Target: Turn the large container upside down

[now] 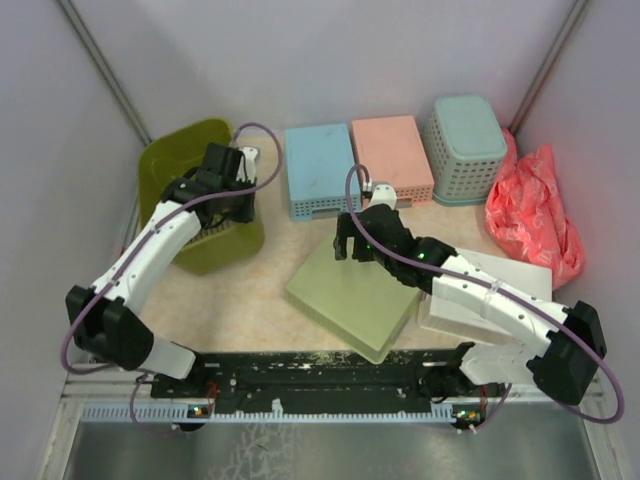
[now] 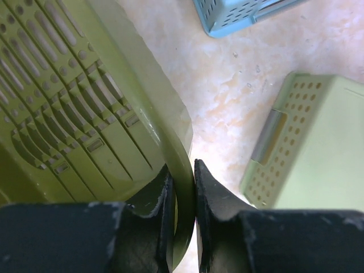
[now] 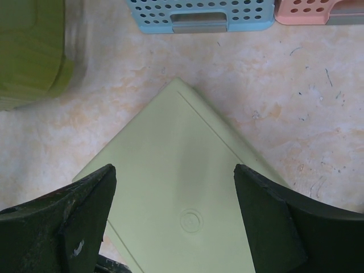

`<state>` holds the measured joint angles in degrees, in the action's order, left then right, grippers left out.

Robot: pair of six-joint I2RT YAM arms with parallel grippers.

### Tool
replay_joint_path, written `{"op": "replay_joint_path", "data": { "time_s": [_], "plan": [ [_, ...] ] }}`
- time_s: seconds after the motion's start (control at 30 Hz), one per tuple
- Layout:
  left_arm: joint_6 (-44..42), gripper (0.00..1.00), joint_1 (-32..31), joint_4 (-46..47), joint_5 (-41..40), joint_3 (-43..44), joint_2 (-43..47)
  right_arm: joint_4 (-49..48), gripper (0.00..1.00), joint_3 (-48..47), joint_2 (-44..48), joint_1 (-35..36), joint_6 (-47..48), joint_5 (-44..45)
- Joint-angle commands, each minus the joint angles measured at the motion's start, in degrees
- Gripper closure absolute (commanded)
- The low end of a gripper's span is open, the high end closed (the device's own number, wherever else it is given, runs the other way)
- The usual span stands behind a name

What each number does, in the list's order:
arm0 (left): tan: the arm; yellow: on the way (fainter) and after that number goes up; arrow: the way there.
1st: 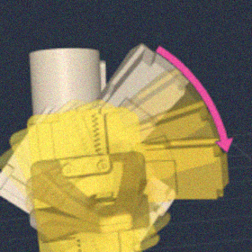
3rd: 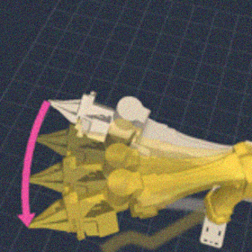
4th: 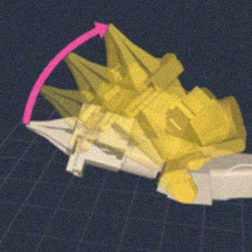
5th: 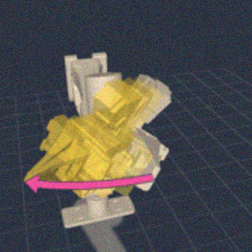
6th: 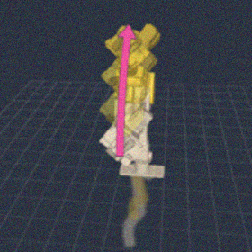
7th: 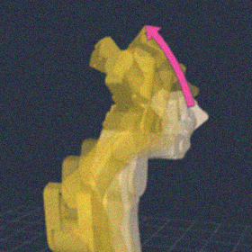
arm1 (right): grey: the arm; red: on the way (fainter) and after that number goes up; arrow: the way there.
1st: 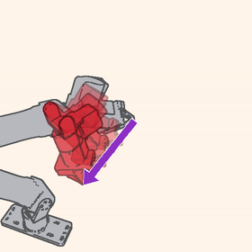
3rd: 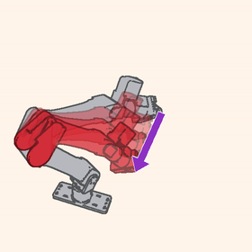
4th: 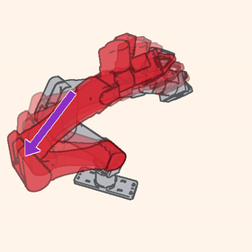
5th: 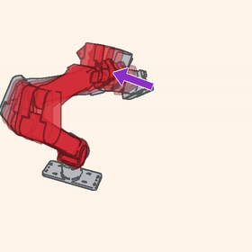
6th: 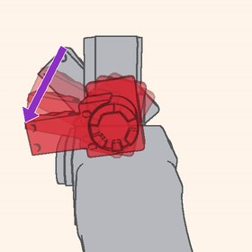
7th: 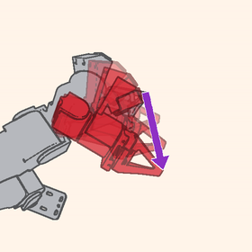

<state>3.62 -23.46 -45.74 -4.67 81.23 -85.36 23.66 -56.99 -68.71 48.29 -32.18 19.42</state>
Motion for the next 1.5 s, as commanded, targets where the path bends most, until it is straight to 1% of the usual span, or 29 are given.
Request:
{"op": "replay_joint_path", "data": {
  "time_s": [0.0, 0.07, 0.13, 0.17, 0.3, 0.43, 0.53, 0.6, 0.67, 0.73, 0.8, 0.83, 0.87, 0.9, 0.93, 1.0, 1.03, 1.1, 1.17, 1.23, 1.33, 1.47],
  "plan": [
    [5.3, 1.00, 2.5, 6.7, 7.1, -2.9, 10.9, -2.1, 0.15, -0.3, 0.8, -0.9, 0.1, 0.1],
    [5.5, 1.00, 4.5, 11.4, 13.9, -4.8, 14.2, -2.3, 0.15, -0.4, 0.7, -1.1, 0.3, -0.3],
    [5.8, 1.00, 7.3, 14.2, 22.0, -5.1, 15.2, -2.6, 0.15, -0.8, 0.4, -1.3, 0.2, -0.7],
    [6.3, 1.00, 7.9, 15.0, 24.7, -4.7, 15.3, -2.4, 0.15, -0.9, 0.3, -1.3, 0.2, -0.8],
    [10.5, 1.00, 10.5, 21.0, 33.4, -4.9, 17.0, -2.4, 0.15, -0.4, 1.1, -1.3, -0.1, -0.7],
    [16.2, 1.00, 12.4, 31.2, 41.1, -7.8, 19.4, -1.8, 0.15, 0.2, 1.7, -1.3, -0.2, 0.1],
    [20.0, 1.00, 16.1, 37.3, 44.1, -12.1, 21.2, -1.5, 0.15, 0.4, 2.1, -1.2, -0.3, 0.6],
    [23.9, 1.00, 19.8, 41.3, 47.3, -16.0, 21.9, -1.8, 0.15, 0.6, 2.4, -1.3, -0.3, 0.6],
    [29.8, 1.00, 23.9, 45.9, 51.4, -20.4, 21.8, -1.8, 0.15, 0.7, 2.4, -1.3, -0.2, 0.4],
    [36.6, 1.00, 27.8, 52.6, 55.7, -26.1, 21.7, -1.7, 0.15, 0.7, 2.3, -1.3, -0.2, 0.5],
    [41.0, 1.00, 30.8, 57.7, 57.8, -30.0, 21.6, -1.7, 0.15, 0.7, 2.4, -1.3, -0.1, 0.6],
    [41.2, 1.00, 31.7, 57.9, 58.0, -30.8, 21.5, -1.7, 0.15, 0.8, 2.4, -1.4, -0.1, 0.6],
    [39.9, 0.94, 32.3, 56.3, 57.5, -31.0, 21.3, -1.9, 0.15, 1.0, 2.5, -1.4, 0.0, 0.6],
    [37.7, 0.76, 32.6, 54.4, 56.6, -30.8, 21.1, -1.9, 0.15, 1.0, 2.5, -1.4, 0.1, 0.6],
    [34.5, 0.61, 32.6, 50.8, 54.9, -30.0, 20.9, -1.9, 0.15, 1.0, 2.5, -1.4, 0.1, 0.6],
    [29.8, 0.39, 32.7, 42.7, 50.7, -28.0, 20.9, -2.0, 0.15, 1.0, 2.4, -1.4, 0.2, 0.6],
    [27.7, 0.31, 32.7, 39.4, 48.0, -26.9, 21.0, -2.0, 0.15, 1.1, 2.3, -1.4, 0.3, 0.6],
    [23.7, 0.20, 32.7, 33.9, 43.0, -24.5, 21.2, -2.2, 0.15, 1.1, 2.1, -1.4, 0.4, 0.5],
    [20.4, 0.12, 32.7, 29.0, 38.3, -21.9, 21.2, -2.4, 0.15, 1.0, 1.9, -1.4, 0.5, 0.4],
    [17.9, 0.10, 32.7, 25.0, 34.3, -19.3, 21.3, -2.5, 0.15, 1.0, 1.6, -1.4, 0.6, 0.2],
    [15.4, 0.10, 32.7, 21.1, 29.0, -15.7, 21.3, -2.8, 0.15, 0.8, 1.3, -1.4, 0.7, -0.1],
    [13.2, 0.16, 32.3, 18.4, 26.1, -10.3, 19.5, -3.5, 0.15, 0.6, 1.0, -2.1, 0.8, -2.0]
  ]
}}
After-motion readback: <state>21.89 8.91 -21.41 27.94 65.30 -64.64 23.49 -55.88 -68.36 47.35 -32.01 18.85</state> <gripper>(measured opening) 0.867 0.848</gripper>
